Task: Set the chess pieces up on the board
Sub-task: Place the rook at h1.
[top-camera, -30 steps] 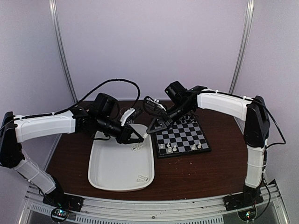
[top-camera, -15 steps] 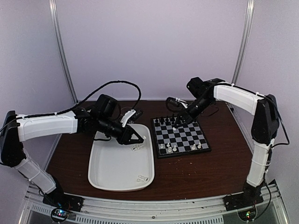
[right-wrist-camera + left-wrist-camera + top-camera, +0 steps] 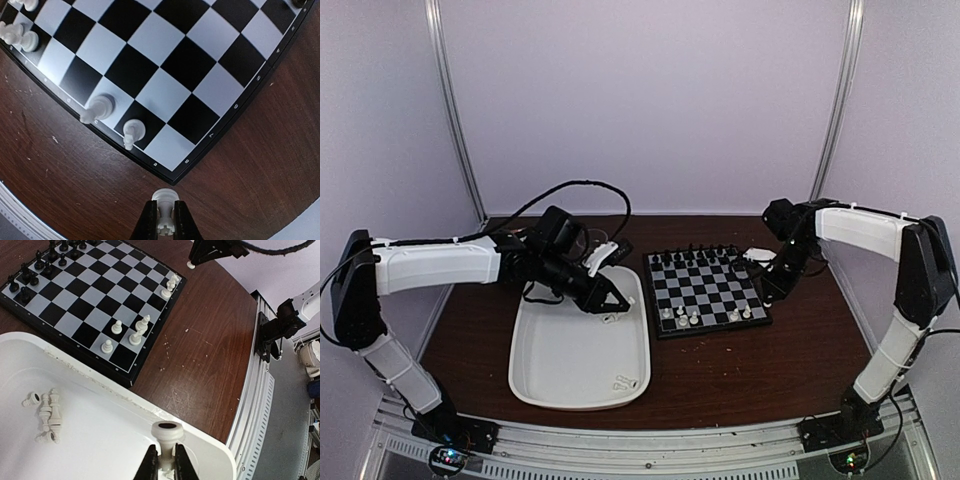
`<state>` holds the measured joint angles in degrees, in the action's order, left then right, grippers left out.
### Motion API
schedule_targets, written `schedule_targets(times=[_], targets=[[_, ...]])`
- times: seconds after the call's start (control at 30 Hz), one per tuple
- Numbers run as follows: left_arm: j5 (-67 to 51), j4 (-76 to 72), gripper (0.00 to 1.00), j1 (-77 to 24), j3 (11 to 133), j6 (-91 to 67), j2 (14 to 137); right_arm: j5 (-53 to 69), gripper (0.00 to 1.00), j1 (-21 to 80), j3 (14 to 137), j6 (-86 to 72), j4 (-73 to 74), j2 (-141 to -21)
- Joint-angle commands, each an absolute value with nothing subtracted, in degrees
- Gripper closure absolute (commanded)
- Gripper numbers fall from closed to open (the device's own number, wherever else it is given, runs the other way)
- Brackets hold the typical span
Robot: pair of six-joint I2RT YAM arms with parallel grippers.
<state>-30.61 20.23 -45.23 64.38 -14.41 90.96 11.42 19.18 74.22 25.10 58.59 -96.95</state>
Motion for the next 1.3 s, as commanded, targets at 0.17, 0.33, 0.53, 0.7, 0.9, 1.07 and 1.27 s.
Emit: schedule_targets(times=[0.17,0.33,0.53,0.7,0.9,1.07,1.27], targets=[[-29.89,20.71,0.93,-45.62,65.94,-13.34,91.14,8.52,1.00,18.67,70.93,25.02,50.49,-97.60],[-29.57,20.45,0.93,-45.62,65.52,-14.00,91.14,10.21,1.00,18.72,70.93,24.27,48.69,-99.13],[-29.27,20.79,0.92,-45.62,65.72,-13.90,91.23,11.74,1.00,18.83,70.98,23.57,48.37,-100.28],[-29.17,20.60,0.93,-45.62,65.57,-13.94,91.39,12.30,1.00,18.98,70.00,23.77,48.54,-99.57],[-29.44,20.44,0.93,-45.61,65.74,-14.06,92.02,13.27,1.00,19.15,68.82,23.73,48.21,-99.46],[-29.27,20.28,0.92,-45.61,65.53,-14.13,91.86,13.50,1.00,19.30,68.64,23.73,48.01,-99.50],[-29.20,20.26,0.93,-45.61,65.23,-14.26,91.68,13.15,1.00,19.39,68.64,23.74,47.73,-100.51]])
